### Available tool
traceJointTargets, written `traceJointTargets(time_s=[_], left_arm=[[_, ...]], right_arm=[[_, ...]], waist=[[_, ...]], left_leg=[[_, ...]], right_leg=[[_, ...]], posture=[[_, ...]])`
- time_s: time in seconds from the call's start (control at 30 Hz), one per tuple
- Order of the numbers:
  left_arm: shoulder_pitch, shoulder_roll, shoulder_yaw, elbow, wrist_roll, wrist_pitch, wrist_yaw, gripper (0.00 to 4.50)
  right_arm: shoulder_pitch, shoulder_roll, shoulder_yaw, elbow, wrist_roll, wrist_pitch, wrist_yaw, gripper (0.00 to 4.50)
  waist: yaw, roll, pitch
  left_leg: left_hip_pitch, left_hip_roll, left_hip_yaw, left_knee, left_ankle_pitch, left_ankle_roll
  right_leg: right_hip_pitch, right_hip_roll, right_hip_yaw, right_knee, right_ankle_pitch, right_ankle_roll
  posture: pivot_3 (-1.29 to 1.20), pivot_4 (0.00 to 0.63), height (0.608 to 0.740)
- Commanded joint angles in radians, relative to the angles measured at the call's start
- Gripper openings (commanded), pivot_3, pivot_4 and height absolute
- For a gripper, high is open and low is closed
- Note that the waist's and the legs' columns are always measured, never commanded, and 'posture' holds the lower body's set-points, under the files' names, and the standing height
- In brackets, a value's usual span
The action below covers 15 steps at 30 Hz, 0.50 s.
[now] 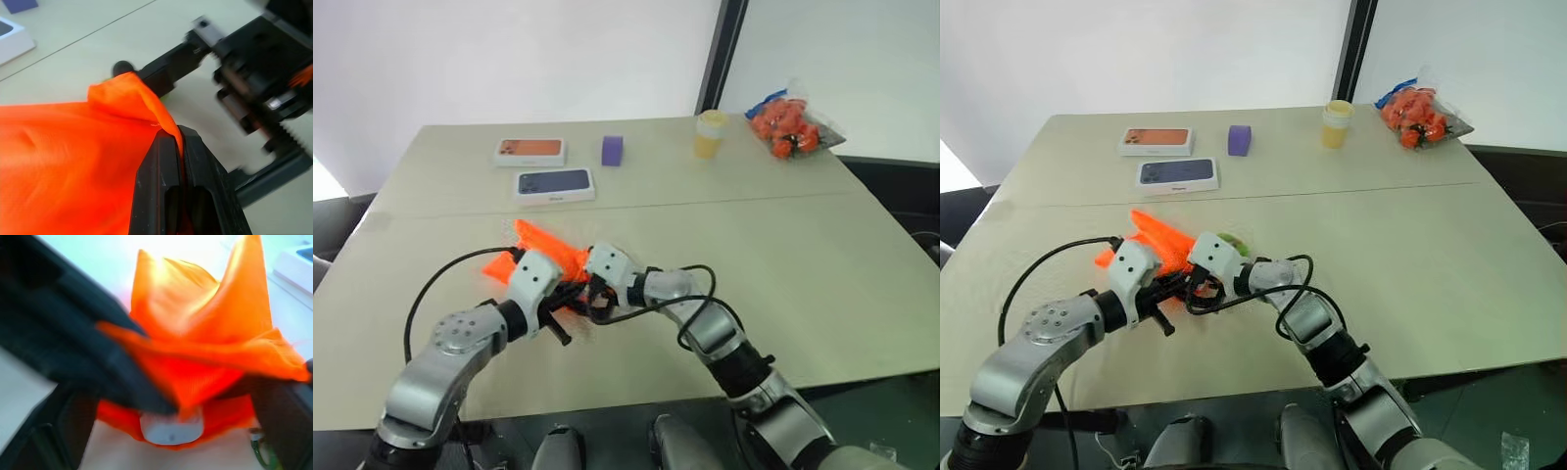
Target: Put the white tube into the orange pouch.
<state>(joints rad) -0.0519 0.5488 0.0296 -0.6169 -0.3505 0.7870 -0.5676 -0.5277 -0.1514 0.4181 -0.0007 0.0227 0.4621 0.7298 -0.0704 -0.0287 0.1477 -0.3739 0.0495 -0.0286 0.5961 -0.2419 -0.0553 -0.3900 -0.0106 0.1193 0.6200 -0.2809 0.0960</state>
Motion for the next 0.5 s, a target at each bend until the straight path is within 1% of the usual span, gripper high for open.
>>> traceJointTargets(time_s=[0.03,0.13,0.27,0.37,0.4,0.5], left_arm=[[0.014,0.02,0.046,0.016,-0.016,-0.035,-0.017,0.0],[0.032,0.038,0.077,0.039,-0.029,-0.052,-0.03,0.0],[0.071,0.07,0.112,0.062,-0.042,-0.073,-0.064,0.0],[0.103,0.087,0.142,0.08,-0.063,-0.082,-0.086,0.0],[0.11,0.092,0.147,0.084,-0.068,-0.083,-0.091,0.0],[0.144,0.115,0.151,0.092,-0.077,-0.095,-0.125,0.0]], right_arm=[[0.023,-0.049,-0.048,-0.113,0.052,0.008,0.04,4.48],[0.07,-0.104,-0.059,-0.18,0.082,0.015,0.078,4.48],[0.102,-0.144,-0.074,-0.226,0.103,0.017,0.083,4.48],[0.107,-0.157,-0.095,-0.229,0.103,0.01,0.059,4.48],[0.106,-0.159,-0.099,-0.227,0.102,0.009,0.055,4.48],[0.088,-0.172,-0.111,-0.193,0.083,-0.016,0.042,4.48]], waist=[[0.001,0.0,0.0],[0.001,0.0,0.0],[-0.002,0.0,0.0],[0.0,0.0,0.0],[0.0,0.0,0.0],[0.0,0.0,0.0]], left_leg=[[0.0,0.0,0.0,0.0,0.0,0.0],[0.0,0.0,0.0,0.0,0.0,0.0],[0.0,0.0,0.001,0.0,0.0,0.0],[0.0,0.0,0.001,-0.001,0.0,0.0],[0.0,0.0,0.001,-0.001,0.0,0.0],[0.0,0.0,0.001,-0.001,0.0,0.0]], right_leg=[[0.0,0.0,0.0,0.0,0.0,0.0],[0.0,0.0,0.0,-0.001,0.0,0.0],[0.0,0.0,0.0,-0.001,0.0,0.0],[-0.002,0.0,0.0,-0.001,0.0,-0.001],[-0.004,0.0,0.0,-0.001,0.0,-0.001],[-0.004,-0.001,0.0,-0.003,0.0,-0.001]], posture=[[0.0,0.15,0.723],[0.0,0.15,0.723],[0.0,0.15,0.723],[0.0,0.15,0.723],[0.0,0.15,0.723],[0.0,0.15,0.723]])
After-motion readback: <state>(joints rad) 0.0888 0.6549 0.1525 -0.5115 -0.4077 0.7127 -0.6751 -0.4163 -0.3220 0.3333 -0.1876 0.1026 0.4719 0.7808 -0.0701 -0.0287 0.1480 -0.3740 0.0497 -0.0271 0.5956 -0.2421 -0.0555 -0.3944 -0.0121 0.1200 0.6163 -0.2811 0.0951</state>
